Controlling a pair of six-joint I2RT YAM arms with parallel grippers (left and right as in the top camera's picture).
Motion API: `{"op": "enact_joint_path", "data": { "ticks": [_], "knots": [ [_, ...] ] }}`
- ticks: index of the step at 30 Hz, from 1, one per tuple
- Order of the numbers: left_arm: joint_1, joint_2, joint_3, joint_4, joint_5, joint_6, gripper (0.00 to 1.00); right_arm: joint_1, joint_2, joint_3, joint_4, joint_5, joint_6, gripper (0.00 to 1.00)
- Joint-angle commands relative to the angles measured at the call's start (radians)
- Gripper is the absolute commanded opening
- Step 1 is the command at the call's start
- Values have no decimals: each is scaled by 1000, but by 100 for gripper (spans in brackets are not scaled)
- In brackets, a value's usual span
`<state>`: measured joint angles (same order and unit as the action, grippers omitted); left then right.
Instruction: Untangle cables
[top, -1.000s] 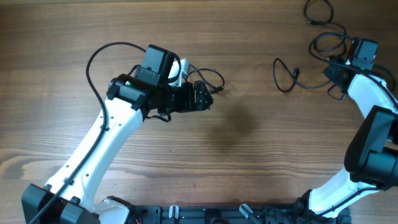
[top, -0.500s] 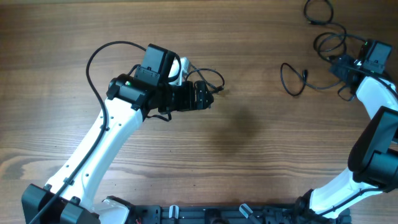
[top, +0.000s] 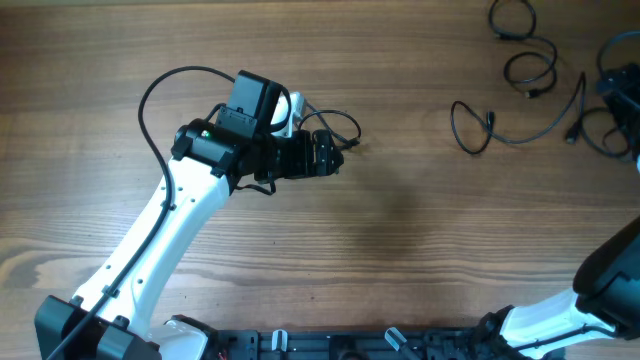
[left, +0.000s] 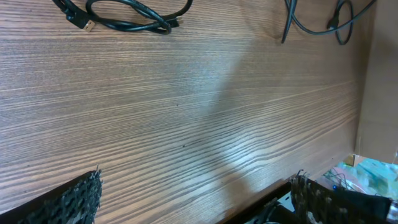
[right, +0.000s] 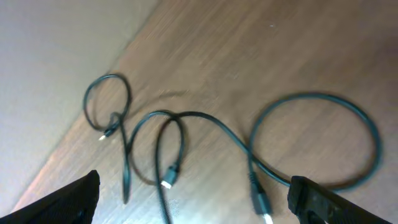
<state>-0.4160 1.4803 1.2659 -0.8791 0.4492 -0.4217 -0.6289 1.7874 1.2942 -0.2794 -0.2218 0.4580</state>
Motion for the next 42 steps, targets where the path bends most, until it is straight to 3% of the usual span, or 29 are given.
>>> {"op": "enact_joint_path", "data": {
  "ticks": [1,9,15,20,31,33,40,42],
  "knots": [
    [8,1,-4,-1,-5,-5,100,-35,-9,6,-44,185,34,100],
    [8,1,-4,0,-6,-5,100,-38,164,6,-130,383,-29,87],
    [8,1,-4,0,-6,-5,100,-47,227,6,-137,431,-32,64],
    [8,1,-4,0,-6,-5,100,-47,275,6,-80,324,-39,62],
    [8,1,-4,12,-6,-5,100,-47,313,6,15,318,-37,60],
    [8,1,-4,15,-6,-5,100,-47,338,6,16,316,-31,51],
    [8,1,-4,15,-6,-5,100,-47,366,6,55,317,-32,4],
    [8,1,-4,15,-6,-5,100,-49,366,27,66,317,-40,4]
  ]
}}
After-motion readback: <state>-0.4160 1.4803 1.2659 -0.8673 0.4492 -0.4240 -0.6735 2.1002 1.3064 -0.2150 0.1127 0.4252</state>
